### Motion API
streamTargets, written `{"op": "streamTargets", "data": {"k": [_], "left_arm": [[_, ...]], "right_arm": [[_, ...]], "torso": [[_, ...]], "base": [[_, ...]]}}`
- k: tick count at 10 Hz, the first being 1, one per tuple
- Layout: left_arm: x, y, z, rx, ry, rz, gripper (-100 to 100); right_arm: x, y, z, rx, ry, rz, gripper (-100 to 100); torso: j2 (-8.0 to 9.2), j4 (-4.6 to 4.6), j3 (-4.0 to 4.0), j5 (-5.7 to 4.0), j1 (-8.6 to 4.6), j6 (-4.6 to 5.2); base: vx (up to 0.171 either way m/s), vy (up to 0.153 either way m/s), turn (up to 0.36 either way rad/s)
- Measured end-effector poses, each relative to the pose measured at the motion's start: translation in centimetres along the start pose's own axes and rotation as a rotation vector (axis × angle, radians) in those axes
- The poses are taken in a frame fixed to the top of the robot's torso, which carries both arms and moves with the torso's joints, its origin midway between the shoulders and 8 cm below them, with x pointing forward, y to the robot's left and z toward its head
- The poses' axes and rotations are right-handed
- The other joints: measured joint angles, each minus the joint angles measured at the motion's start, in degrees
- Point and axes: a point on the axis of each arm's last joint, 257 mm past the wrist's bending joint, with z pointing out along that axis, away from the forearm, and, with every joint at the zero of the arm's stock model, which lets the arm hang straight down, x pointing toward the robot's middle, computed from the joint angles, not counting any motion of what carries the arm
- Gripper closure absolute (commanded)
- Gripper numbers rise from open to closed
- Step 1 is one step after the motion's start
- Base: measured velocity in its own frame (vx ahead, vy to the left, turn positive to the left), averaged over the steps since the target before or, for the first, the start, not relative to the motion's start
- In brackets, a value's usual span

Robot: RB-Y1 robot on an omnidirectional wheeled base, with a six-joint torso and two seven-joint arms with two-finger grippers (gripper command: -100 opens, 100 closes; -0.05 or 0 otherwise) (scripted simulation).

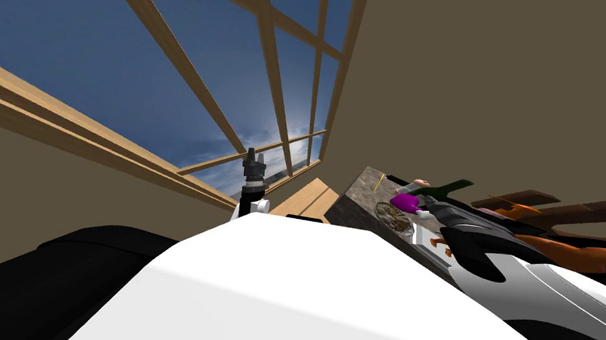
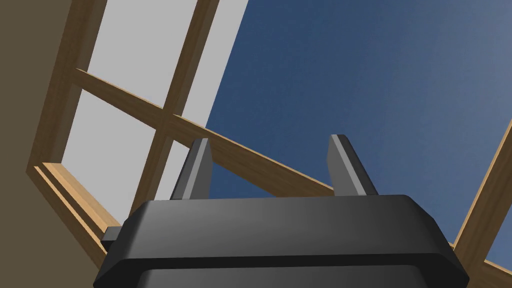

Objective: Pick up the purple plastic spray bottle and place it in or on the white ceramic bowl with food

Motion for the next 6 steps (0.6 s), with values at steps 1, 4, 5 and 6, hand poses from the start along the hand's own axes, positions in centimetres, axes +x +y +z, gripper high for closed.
{"op": "streamTargets", "data": {"k": [1, 4, 5, 6], "left_arm": [[0.0, 0.0, 0.0, 0.000, 0.000, 0.000, 0], [0.0, 0.0, 0.0, 0.000, 0.000, 0.000, 0], [0.0, 0.0, 0.0, 0.000, 0.000, 0.000, 0], [0.0, 0.0, 0.0, 0.000, 0.000, 0.000, 0]], "right_arm": [[-0.7, -0.5, 0.2, 0.018, -0.006, -0.004, -100], [-1.5, -1.6, 0.3, 0.047, -0.015, 0.011, -100], [-1.8, -1.9, 0.3, 0.057, -0.019, 0.023, -100], [-2.3, -2.3, 0.3, 0.076, -0.025, 0.020, -100]], "torso": [[0.04, 0.00, 0.02, 0.01, 0.01, -0.06], [0.05, 0.00, 0.02, 0.01, 0.03, -0.06], [0.05, 0.02, 0.03, 0.00, 0.00, 0.01], [0.07, 0.01, 0.03, 0.01, 0.03, -0.04]], "base": [[-0.058, 0.006, 0.117], [-0.050, 0.015, 0.129], [-0.065, 0.025, 0.230], [-0.054, 0.020, 0.147]]}}
